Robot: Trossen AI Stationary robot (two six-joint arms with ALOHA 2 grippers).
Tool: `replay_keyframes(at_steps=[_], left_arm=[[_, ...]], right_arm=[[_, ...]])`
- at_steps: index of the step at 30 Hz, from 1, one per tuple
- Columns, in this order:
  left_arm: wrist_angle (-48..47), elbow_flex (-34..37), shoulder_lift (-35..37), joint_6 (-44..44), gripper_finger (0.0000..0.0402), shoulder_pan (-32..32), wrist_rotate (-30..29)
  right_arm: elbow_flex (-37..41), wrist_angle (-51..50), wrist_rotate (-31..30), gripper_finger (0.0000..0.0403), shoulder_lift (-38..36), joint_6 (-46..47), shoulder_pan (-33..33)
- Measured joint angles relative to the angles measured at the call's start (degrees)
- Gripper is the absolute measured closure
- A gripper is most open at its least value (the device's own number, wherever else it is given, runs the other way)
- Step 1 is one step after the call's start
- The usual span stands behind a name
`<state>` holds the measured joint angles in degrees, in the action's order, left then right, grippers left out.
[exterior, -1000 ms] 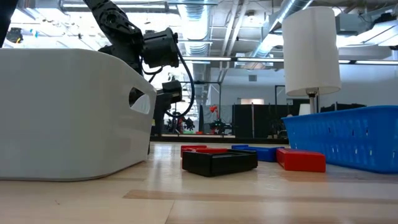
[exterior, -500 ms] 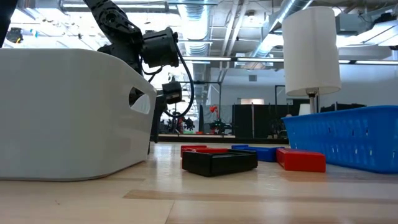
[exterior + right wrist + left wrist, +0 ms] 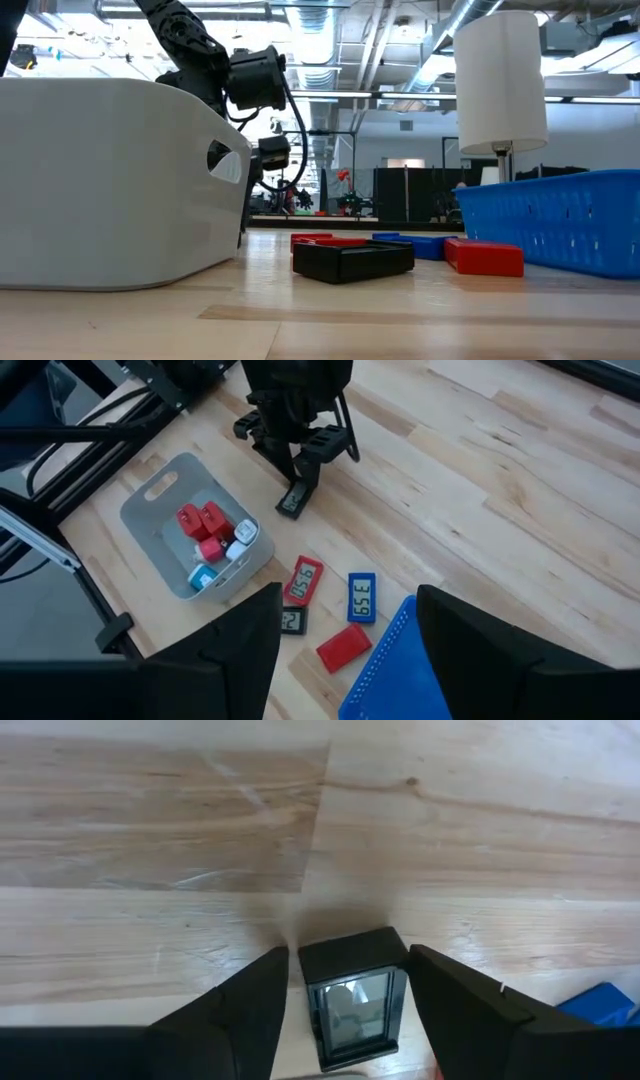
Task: Pick & Place Office items
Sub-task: Put the top black digital timer into the blue bin
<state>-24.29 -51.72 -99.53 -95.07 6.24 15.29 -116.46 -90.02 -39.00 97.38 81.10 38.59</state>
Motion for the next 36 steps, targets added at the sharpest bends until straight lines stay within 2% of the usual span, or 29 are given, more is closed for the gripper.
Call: replay_keyframes(at_steps=[11,24,36], left_arm=[[-0.16,-0.17,-1.0,-1.4,0.0228,-0.1,1.01],[1.17,0.07,-1.0,-1.53,0.0229,-0.01,1.54],[24.41,0.09,-0.22,-1.24,0.024,0.22,-0.49]], right_arm=[[-0.02,0.0,-0.28,0.018,0.0,0.0,1.22],[-0.02,0.01,-0.48,0.018,0.0,-0.01,1.2],[-0.04,0.0,-1.6,0.018,-0.96,0.85,-0.35]])
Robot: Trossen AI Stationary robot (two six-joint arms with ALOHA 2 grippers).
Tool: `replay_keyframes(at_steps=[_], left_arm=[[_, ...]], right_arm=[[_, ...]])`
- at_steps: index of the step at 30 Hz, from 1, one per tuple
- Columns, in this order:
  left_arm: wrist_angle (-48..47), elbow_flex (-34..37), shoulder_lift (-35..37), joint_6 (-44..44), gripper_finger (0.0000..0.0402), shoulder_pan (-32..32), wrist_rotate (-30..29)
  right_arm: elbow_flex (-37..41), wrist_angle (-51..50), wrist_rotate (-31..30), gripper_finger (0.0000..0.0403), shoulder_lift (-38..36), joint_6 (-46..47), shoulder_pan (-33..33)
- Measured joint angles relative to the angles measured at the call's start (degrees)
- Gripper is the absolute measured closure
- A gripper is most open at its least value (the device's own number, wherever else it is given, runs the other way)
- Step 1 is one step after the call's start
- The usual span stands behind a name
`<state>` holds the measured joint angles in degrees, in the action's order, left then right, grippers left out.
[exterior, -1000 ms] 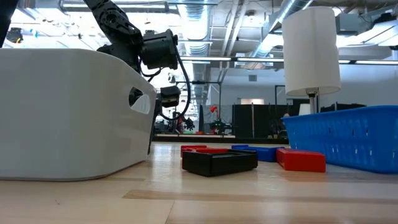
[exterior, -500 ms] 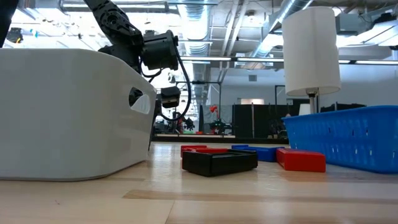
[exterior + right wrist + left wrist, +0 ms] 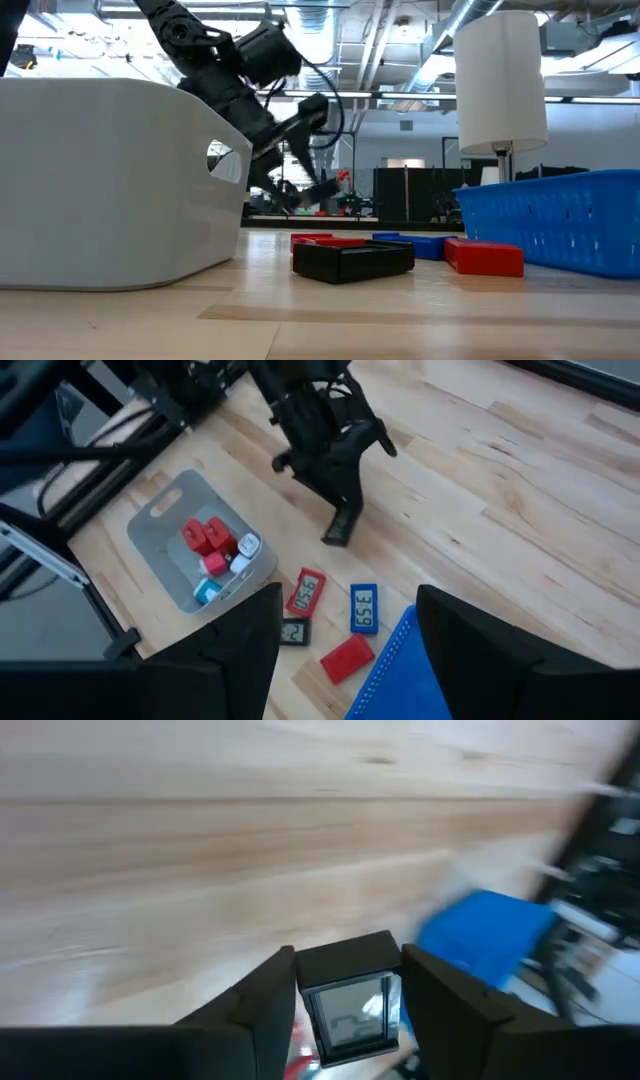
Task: Pick & Place Office items
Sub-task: Put the top black digital timer into the blue bin
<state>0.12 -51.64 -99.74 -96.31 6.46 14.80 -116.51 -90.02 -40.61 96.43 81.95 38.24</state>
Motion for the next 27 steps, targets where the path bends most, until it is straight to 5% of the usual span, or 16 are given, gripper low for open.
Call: replay_keyframes(at_steps=[10,27], left_arm=[[21.88,-0.56,0.02,4.53,0.0244,-2.46,-1.83],[17.23,-10.1,0.13,27.39,0.0248,-8.44,-13.22]], right_arm=[[0.0,0.01,-3.23,0.018,-5.02,0.64,-0.16],[0.0,0.0,-2.99,0.018,-6.3,1.71,-2.08]])
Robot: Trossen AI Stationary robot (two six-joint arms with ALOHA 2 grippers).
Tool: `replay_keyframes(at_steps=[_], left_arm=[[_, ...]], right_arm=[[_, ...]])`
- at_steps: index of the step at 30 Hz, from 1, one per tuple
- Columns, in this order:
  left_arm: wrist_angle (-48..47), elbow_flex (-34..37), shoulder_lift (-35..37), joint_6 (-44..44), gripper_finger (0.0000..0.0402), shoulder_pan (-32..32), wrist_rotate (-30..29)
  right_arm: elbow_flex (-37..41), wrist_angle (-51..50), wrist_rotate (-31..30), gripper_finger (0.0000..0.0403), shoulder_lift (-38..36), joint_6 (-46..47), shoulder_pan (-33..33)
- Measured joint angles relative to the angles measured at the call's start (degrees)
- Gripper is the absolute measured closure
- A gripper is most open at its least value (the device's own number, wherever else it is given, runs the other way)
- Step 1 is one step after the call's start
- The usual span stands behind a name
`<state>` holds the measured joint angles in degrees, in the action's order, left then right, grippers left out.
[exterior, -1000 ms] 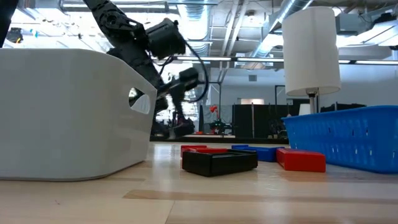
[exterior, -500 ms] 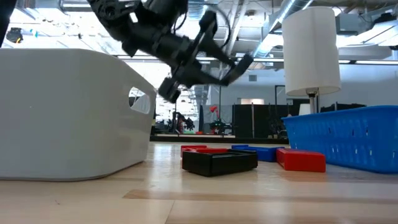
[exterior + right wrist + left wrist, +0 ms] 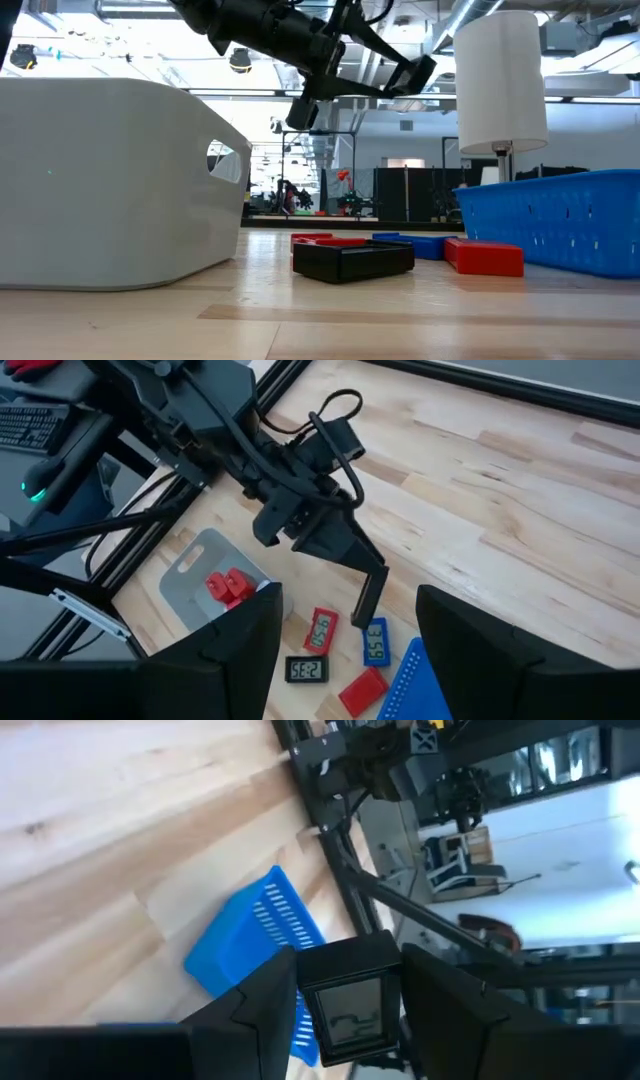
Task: Pick & Place Office items
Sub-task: Put the top black digital timer into the blue bin
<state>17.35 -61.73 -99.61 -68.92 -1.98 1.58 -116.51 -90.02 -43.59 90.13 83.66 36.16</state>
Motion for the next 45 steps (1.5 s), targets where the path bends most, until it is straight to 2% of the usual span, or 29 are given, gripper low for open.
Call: replay_keyframes(at_steps=[5,15,20,24,28,32,37,41,45], left_arm=[[0.28,0.0,0.0,5.04,0.0248,-0.39,-1.63],[9.21,-1.43,0.0,4.4,0.0248,-0.11,-1.51],[9.83,-5.71,0.0,5.56,0.0248,0.14,-1.19],[9.77,-7.05,1.5,5.6,0.0248,1.78,-1.42],[4.3,-6.95,5.48,7.41,0.0249,4.5,-3.78],[-0.17,-6.93,10.27,14.22,0.0249,5.87,-7.55],[-3.82,-6.91,13.13,24.18,0.0249,3.56,-16.4],[-3.33,-6.93,13.33,27.36,0.0249,1.08,-22.51],[-3.08,-6.93,13.33,29.49,0.0249,-0.04,-25.32]], right_arm=[[0.0,0.01,0.02,0.018,0.04,-1.93,0.2],[-0.01,0.01,0.04,0.018,2.78,-20.11,-0.54],[0.02,0.0,3.78,0.018,5.92,-28.94,-2.58],[0.09,0.04,6.51,0.018,7.56,-28.77,-4.45],[0.07,0.02,6.51,0.018,7.32,-27.25,-5.27],[0.07,0.01,6.27,0.018,7.3,-25.26,-5.28],[0.07,0.0,5.61,0.018,7.3,-22.23,-8.23],[0.04,0.0,4.33,0.018,7.3,-22.2,-11.1],[0.04,0.04,4.15,0.018,7.3,-23.43,-13.46]])
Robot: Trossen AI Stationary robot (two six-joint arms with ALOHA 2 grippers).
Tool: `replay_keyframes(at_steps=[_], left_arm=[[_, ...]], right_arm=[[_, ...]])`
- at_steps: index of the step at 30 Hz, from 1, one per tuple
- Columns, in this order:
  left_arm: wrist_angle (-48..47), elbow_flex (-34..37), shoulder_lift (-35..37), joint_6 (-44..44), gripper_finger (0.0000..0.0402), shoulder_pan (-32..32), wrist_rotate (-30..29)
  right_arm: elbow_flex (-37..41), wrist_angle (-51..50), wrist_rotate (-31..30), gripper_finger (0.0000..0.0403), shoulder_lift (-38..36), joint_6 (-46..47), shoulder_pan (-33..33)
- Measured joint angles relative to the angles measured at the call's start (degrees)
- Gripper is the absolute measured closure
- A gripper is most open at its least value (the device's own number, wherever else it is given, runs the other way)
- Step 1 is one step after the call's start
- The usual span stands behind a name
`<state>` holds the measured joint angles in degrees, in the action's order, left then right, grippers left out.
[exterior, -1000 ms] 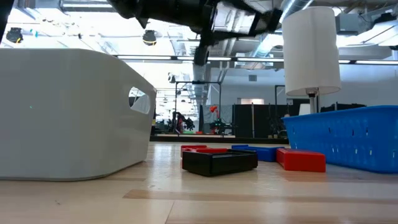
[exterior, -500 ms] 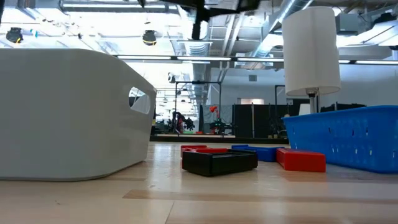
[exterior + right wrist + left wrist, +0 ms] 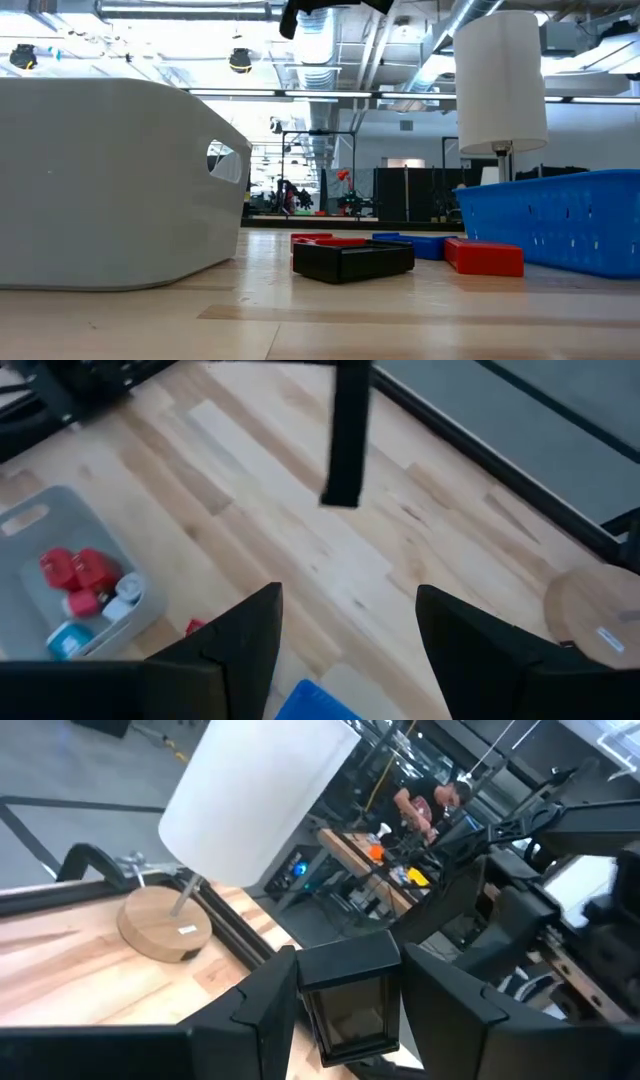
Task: Pick & Place Office items
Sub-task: Put the top black digital timer into the blue bin
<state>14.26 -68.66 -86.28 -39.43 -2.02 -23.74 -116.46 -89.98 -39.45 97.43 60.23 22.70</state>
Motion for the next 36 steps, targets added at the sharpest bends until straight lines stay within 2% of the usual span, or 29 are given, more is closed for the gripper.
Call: replay_keyframes(at_steps=[10,23,31,36], left_arm=[[2.16,0.0,0.0,0.05,0.0249,0.22,0.48],[4.24,0.04,0.66,-1.76,0.0249,1.02,5.3],[4.12,0.07,1.28,-1.78,0.0249,0.98,5.88],[4.15,0.07,1.27,-1.98,0.0249,0.98,6.13]], right_arm=[[-0.02,5.32,-0.04,0.018,-0.02,-0.49,-3.5],[-0.03,7.27,-1.11,0.018,-0.04,-0.96,-6.45],[-0.04,12.76,-1.04,0.018,-0.07,-6.96,-8.5],[-0.04,12.73,0.59,0.0186,-0.07,-7.76,-9.48]])
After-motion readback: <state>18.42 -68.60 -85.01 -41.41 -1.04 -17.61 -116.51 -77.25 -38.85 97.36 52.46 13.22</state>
